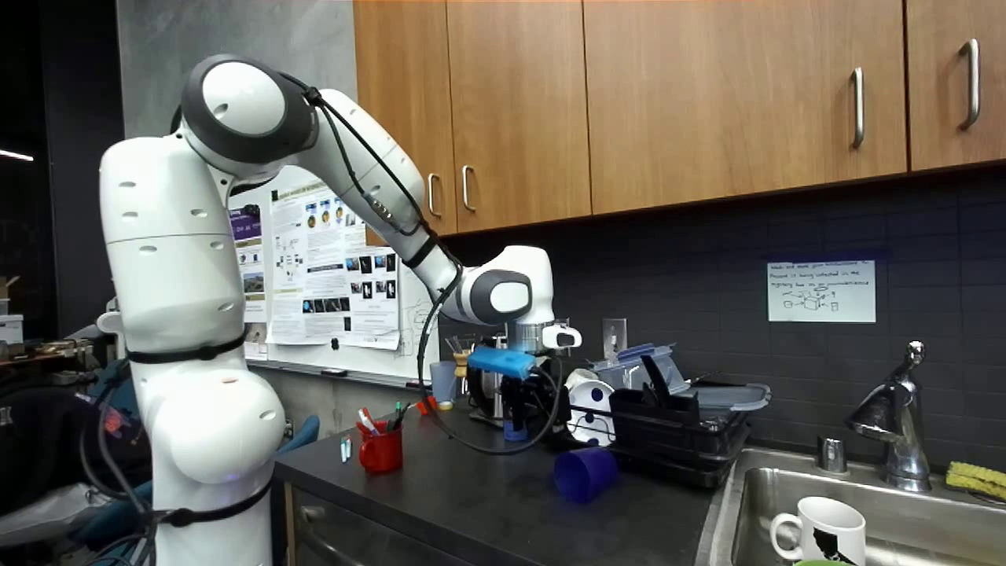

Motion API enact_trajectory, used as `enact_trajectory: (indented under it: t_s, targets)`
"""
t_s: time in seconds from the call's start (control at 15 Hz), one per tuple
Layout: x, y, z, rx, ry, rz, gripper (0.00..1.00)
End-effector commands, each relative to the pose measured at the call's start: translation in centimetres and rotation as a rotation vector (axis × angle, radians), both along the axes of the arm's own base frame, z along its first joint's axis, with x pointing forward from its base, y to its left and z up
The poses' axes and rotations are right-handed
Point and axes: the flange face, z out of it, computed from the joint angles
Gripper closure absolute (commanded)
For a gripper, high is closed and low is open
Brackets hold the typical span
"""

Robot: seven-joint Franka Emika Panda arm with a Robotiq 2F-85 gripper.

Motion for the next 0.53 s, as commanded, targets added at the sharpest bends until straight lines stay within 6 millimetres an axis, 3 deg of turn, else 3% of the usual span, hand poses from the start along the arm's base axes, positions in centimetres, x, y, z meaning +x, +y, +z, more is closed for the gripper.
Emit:
enact_trajectory:
  t_s: [0.0,0.47]
  targets:
    - [-0.3,-0.7,-1.6,0.013,-0.036,-0.034,0.0]
    - [-1.3,-0.7,-3.8,0.006,-0.127,-0.091,0.0]
